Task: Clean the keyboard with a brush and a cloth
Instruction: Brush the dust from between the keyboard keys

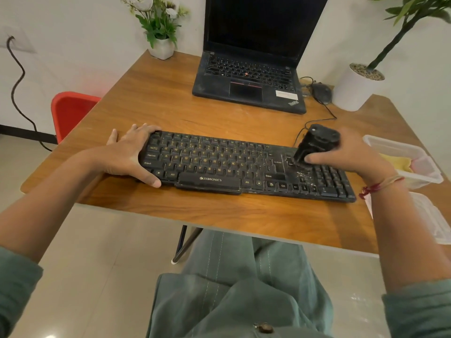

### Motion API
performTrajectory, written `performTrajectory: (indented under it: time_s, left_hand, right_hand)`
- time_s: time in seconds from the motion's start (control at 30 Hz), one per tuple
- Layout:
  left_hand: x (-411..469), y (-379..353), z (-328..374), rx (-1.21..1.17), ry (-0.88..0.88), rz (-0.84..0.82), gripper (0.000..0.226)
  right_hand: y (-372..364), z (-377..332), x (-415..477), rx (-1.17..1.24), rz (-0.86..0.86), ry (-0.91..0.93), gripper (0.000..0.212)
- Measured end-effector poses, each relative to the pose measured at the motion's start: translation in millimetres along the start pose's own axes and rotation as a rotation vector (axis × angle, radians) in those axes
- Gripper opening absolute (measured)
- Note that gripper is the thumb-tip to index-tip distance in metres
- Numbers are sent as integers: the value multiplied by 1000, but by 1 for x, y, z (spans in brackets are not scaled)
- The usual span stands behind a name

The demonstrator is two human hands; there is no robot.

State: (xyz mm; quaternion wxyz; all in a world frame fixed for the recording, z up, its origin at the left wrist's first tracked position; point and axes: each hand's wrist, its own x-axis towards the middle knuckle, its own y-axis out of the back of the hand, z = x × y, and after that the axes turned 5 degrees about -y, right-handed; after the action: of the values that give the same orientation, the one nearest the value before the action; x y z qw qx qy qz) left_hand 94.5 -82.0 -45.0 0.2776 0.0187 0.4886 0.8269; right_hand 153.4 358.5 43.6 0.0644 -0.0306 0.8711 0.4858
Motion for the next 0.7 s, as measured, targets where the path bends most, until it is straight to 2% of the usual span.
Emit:
performTrajectory:
  time_s: [0.1, 0.17, 0.27, 0.33, 0.4, 0.5, 0.53, 0.57, 0.63, 0.7]
  left_hand:
    - [0, 0, -1, 9, -1, -5, 152]
    - [0, 0, -1, 10, 5, -16, 153]
    - [0, 0, -1, 15, 13, -30, 157]
    - [0, 0, -2, 19, 15, -39, 157]
    - [1, 0, -3, 16, 7, -42, 153]
    - [2, 1, -3, 11, -4, -39, 148]
    - [3, 0, -3, 9, -5, -38, 148]
    - [3, 0, -4, 7, -6, -37, 149]
    - [2, 0, -5, 4, -8, -36, 148]
    - [3, 0, -5, 7, -8, -32, 147]
  right_hand:
    - [-13, 0, 5, 114, 179, -43, 32]
    - [-28, -2, 8, 157, 214, -89, 31]
    - [-34, -10, 8, 291, 72, -92, 35]
    - [-27, -11, 9, 336, -28, -100, 30]
    - [-20, -9, 16, 246, 17, -116, 22]
    - [-16, -9, 27, -66, 264, -127, 24]
    - [-16, -10, 28, -70, 292, -113, 25]
    - [-18, -11, 28, 24, 244, -90, 25]
    - [-24, -18, 21, 312, -42, -43, 35]
    - [-30, -16, 19, 313, -261, -28, 43]
